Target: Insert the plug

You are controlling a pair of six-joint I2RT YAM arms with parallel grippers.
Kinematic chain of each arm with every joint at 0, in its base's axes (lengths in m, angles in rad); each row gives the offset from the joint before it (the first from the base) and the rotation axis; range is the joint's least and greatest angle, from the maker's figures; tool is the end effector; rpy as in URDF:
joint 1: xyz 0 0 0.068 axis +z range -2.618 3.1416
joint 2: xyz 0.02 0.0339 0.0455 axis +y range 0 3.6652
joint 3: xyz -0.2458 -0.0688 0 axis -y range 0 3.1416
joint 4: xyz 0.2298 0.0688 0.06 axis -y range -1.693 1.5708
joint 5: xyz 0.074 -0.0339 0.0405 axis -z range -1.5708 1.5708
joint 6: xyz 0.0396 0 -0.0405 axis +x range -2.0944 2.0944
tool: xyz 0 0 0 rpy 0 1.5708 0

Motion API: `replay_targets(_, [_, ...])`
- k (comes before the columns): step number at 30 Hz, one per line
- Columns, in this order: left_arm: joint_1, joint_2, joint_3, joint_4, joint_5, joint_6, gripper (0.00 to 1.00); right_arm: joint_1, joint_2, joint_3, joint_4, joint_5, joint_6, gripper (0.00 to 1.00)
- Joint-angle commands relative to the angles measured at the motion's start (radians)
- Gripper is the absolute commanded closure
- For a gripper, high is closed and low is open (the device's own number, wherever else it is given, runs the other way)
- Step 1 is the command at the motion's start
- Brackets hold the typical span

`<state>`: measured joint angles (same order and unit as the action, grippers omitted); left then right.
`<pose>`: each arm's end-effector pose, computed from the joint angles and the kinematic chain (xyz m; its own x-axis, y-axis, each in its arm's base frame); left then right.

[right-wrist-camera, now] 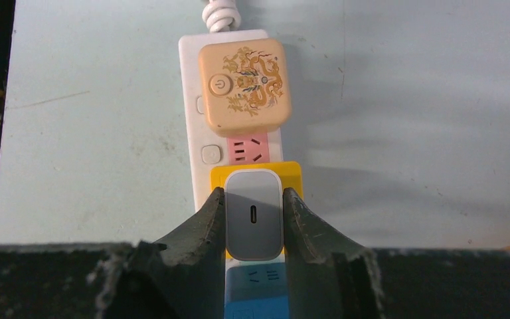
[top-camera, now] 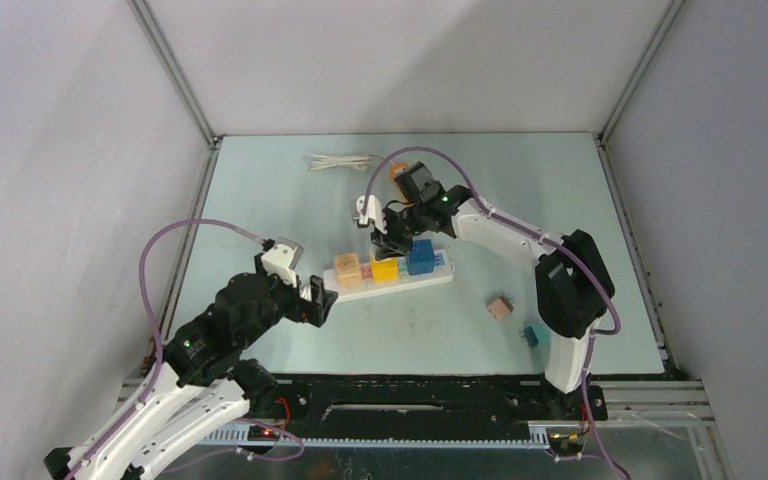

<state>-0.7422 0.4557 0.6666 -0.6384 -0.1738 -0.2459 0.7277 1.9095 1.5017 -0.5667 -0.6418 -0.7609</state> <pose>0.0888 -0.0722 0.2816 -0.4302 0.0692 -0.9001 0.4588 0.8754 -0.1520 0.2798 0.2810 0.2218 0.0931 -0.6568 -0.7483 -0.9937 -0.1083 -0.0285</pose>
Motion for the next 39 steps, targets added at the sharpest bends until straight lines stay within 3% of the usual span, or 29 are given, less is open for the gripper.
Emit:
replay_targets(1, [-0.003, -0.007, -0.015, 0.025, -0.012, -0.012, 0.02, 0.011, 0.126, -0.185, -0.061, 0.027, 0.104, 1.00])
replay_targets(16, [-0.002, -0.003, -0.015, 0.025, -0.027, -0.017, 0.02, -0.023, 0.109, -0.339, 0.216, -0.055, 0.250, 1.00])
replay_targets(20, [-0.003, 0.044, -0.003, 0.022, -0.076, -0.059, 0.02, -0.023, 0.121, -0.351, 0.238, -0.027, 0.262, 1.00])
replay_targets(29, [-0.002, 0.085, 0.014, 0.055, -0.037, -0.055, 0.02, -0.022, 0.058, -0.351, 0.244, 0.031, 0.264, 0.99])
replay_targets(30, [-0.002, 0.077, 0.013, 0.055, -0.043, -0.051, 0.02, -0.019, 0.033, -0.351, 0.248, 0.035, 0.259, 0.91])
replay_targets(31, [-0.002, 0.067, 0.013, 0.054, -0.048, -0.050, 0.02, -0.014, 0.005, -0.351, 0.251, 0.038, 0.251, 0.70])
replay_targets(32, [-0.002, 0.059, 0.010, 0.056, -0.051, -0.049, 0.02, -0.005, -0.022, -0.351, 0.254, 0.046, 0.246, 0.15])
replay_targets(33, [-0.002, 0.051, 0.007, 0.056, -0.055, -0.049, 0.02, 0.005, -0.052, -0.351, 0.263, 0.057, 0.243, 0.02])
replay_targets(39, [-0.002, 0.035, 0.005, 0.046, -0.070, -0.047, 0.02, 0.041, -0.252, -0.351, 0.321, 0.107, 0.263, 0.01])
